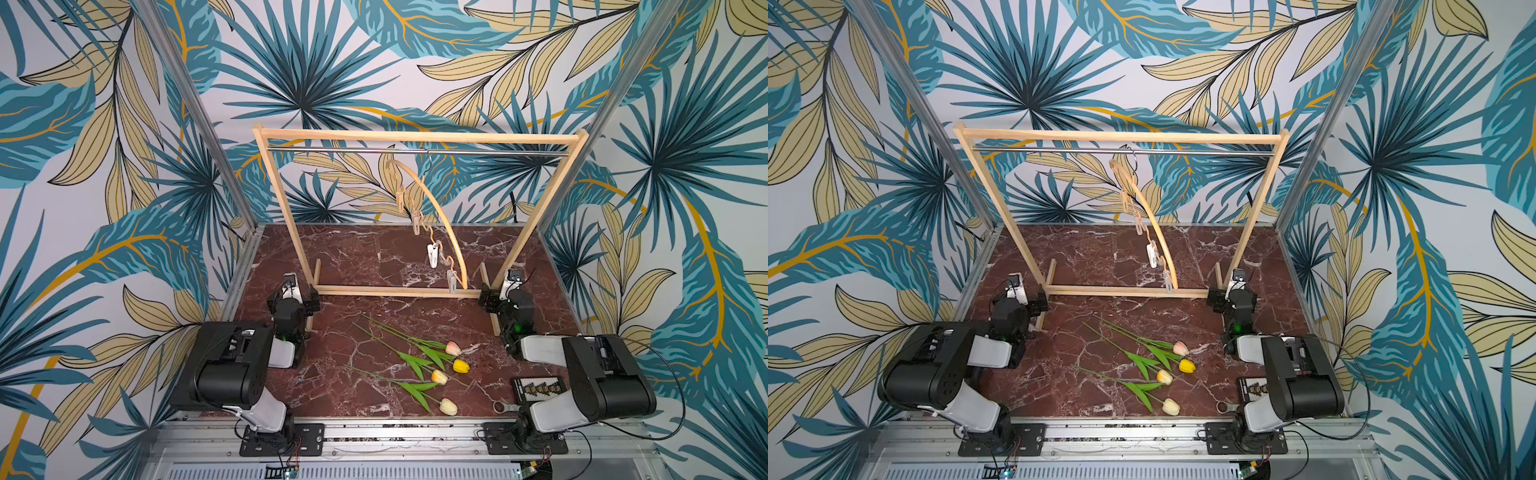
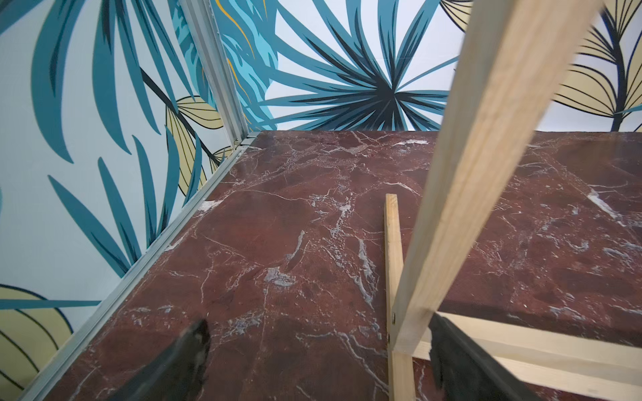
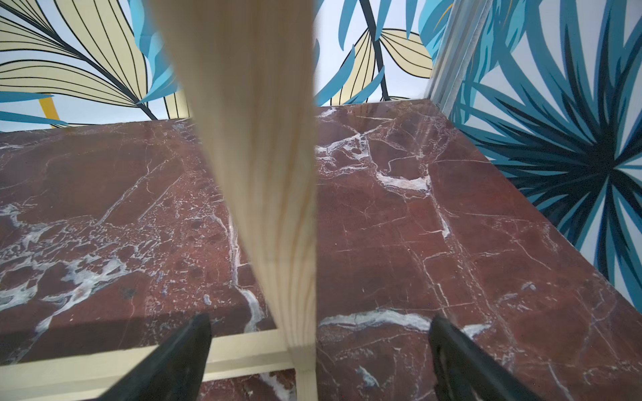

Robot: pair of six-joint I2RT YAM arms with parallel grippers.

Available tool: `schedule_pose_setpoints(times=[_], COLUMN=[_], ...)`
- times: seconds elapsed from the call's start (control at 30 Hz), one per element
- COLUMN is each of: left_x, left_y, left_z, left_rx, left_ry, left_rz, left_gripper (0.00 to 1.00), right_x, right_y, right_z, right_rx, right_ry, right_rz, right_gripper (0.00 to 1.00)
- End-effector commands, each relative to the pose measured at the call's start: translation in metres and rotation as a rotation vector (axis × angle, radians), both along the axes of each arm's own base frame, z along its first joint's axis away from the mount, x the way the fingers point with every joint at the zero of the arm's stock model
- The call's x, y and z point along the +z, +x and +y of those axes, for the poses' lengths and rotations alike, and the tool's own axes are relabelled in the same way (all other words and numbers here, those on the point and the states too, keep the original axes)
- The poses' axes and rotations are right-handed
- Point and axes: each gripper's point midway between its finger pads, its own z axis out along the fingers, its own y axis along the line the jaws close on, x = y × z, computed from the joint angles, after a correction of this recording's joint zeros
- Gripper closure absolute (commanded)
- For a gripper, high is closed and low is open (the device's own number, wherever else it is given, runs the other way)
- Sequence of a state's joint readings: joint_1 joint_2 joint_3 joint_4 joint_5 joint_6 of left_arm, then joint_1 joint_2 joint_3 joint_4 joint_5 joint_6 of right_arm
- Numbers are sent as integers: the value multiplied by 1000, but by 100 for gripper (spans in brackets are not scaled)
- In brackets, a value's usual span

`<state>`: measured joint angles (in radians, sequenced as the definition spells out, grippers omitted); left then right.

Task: Dry the flowers on a clothes hanger
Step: Pick up the flower at the center of the board.

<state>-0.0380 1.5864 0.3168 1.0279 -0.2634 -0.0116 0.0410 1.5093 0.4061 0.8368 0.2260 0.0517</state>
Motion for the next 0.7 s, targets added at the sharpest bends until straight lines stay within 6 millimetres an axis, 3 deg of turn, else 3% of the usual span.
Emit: schedule_pose_setpoints(times=[0.0, 0.6, 0.67], left_x=[17, 16, 14], left_y=[10, 11, 13], left_z=[2, 2, 3], left_rx=[-1, -5, -23], left_ry=[-8, -15, -40], left_rz=[-47, -39, -15], left_gripper=[0, 0, 0], right_x=[6, 6, 17], right_y=[1, 1, 1], right_z=[0, 0, -7], right_rx=[6, 6, -42], right_ry=[-5, -4, -27], right_rz=[-18, -19, -43], right_gripper=[0, 0, 0])
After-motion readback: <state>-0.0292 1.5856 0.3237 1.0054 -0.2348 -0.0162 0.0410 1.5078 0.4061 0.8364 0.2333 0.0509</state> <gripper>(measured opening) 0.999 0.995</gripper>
